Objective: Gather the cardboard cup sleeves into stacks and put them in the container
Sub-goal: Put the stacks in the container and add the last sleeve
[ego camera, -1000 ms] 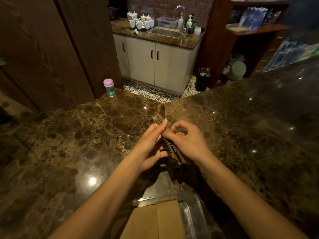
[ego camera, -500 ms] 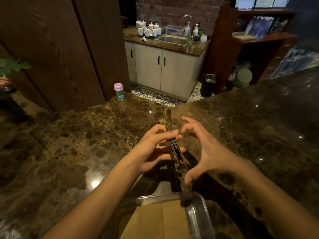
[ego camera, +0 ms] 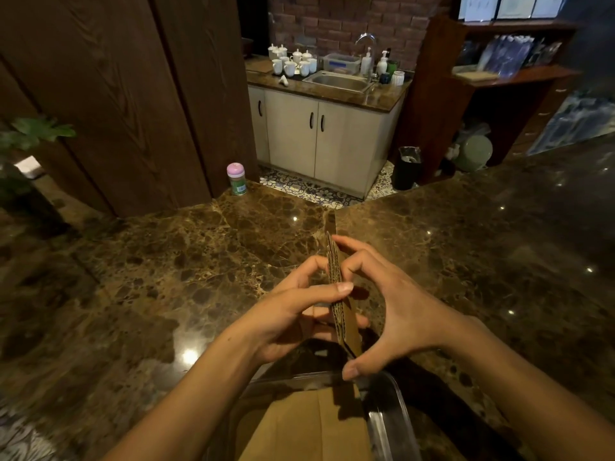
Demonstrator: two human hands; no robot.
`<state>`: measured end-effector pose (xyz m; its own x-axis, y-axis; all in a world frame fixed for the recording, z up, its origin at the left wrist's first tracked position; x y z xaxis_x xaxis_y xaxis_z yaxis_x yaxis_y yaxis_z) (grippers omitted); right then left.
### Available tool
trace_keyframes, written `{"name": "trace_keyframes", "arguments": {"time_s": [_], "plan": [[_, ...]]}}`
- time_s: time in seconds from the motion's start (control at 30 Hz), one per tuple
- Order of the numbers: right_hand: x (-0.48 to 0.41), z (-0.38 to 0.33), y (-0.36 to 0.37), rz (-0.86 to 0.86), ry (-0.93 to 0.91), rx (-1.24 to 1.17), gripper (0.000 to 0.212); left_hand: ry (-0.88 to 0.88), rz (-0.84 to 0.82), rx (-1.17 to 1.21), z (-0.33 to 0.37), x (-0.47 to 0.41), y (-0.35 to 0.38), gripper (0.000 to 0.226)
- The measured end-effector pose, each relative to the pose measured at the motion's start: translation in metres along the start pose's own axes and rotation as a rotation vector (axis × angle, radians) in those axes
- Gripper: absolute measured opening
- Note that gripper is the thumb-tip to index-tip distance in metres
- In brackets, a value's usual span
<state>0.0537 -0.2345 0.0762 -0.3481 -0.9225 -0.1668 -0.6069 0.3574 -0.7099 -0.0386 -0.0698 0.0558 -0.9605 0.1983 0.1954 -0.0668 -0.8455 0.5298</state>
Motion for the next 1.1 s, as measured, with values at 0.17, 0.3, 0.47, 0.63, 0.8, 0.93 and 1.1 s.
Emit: {"name": "trace_keyframes", "arguments": {"time_s": [0.17, 0.3, 0.47, 0.63, 0.8, 0.93, 1.1], "plan": [[0.003, -0.002, 0.004, 0.115, -0.034, 0.045, 0.084, 0.028, 0.033, 0.089, -0.004, 0.001, 0.005, 0.061], [0.008, -0.005, 0.003, 0.101, -0.055, 0.003, 0.082, 0.091, 0.075, 0.108, -0.004, -0.001, 0.008, 0.060], [0.014, -0.006, -0.003, 0.089, -0.003, -0.058, 0.081, 0.173, 0.049, 0.082, 0.000, -0.001, 0.011, 0.060], [0.016, -0.014, -0.003, 0.032, 0.015, 0.014, 0.079, 0.176, 0.052, 0.111, -0.001, 0.003, 0.016, 0.053], [0.018, -0.018, -0.004, 0.062, 0.050, 0.007, 0.088, 0.122, -0.031, 0.043, -0.007, 0.009, 0.025, 0.059], [0.023, -0.022, -0.001, 0.049, 0.032, 0.008, 0.078, 0.122, -0.019, 0.112, -0.007, 0.012, 0.029, 0.041], [0.023, -0.028, 0.007, -0.025, 0.067, 0.157, 0.071, 0.132, 0.116, 0.080, -0.013, 0.018, 0.035, 0.031]]}}
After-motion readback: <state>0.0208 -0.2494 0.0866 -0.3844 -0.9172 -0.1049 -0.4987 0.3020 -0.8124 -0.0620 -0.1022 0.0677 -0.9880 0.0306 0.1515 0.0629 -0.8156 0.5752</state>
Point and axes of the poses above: each hand's wrist, its own x-axis away from the middle knuckle, its own y-axis out of the palm, z = x × y, the point moved 2 cm from there along -x, towards the middle knuckle
